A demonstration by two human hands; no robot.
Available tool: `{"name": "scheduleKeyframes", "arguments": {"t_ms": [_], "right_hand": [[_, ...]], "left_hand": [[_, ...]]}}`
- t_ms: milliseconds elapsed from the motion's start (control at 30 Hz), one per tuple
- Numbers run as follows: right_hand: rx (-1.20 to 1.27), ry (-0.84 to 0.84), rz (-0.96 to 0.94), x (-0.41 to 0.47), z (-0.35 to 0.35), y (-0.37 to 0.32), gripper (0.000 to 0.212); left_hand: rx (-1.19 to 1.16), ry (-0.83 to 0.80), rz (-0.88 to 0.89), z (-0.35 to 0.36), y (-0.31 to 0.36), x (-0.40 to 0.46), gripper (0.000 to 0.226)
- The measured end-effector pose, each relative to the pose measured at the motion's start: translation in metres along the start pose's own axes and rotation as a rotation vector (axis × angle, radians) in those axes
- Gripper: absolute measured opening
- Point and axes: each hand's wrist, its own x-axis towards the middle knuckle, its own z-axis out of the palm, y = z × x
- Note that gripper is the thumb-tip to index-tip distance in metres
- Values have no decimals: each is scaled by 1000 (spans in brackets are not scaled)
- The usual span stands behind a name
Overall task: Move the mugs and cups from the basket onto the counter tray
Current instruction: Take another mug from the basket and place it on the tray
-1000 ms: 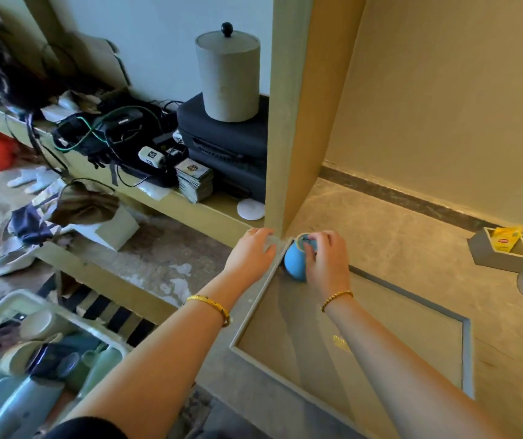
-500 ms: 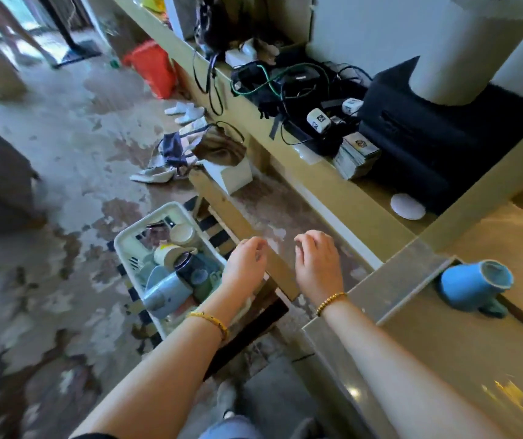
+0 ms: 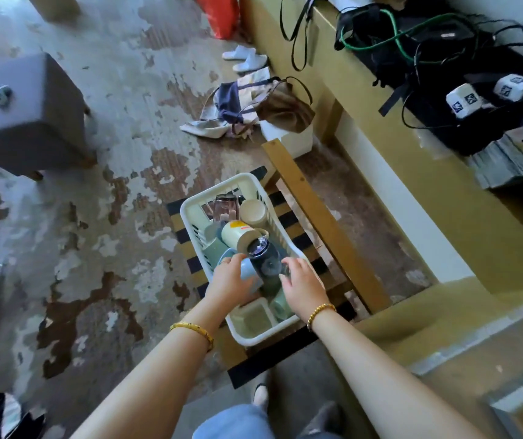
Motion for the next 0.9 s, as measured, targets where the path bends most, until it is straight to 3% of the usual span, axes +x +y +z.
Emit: {"name": "scheduleKeyframes", "arguments": {"t_ms": [233,367,633,767,900], "right_hand": [[308,-239,386,41,51,-6,54],[473,-300,565,59,74,1,65],[825,-261,757,78,113,5,72],[1016,-193,813,81,122,0,67],[1115,-171,834,80,120,-5,61]], "left_hand": [[64,-75,-51,5,-50,32,77],[132,-105,20,19,-61,44,77],[415,-14,191,45,-72,60,79],[477,-7,166,57,-71,65,100],[467,39,153,65,-72,65,101]]}}
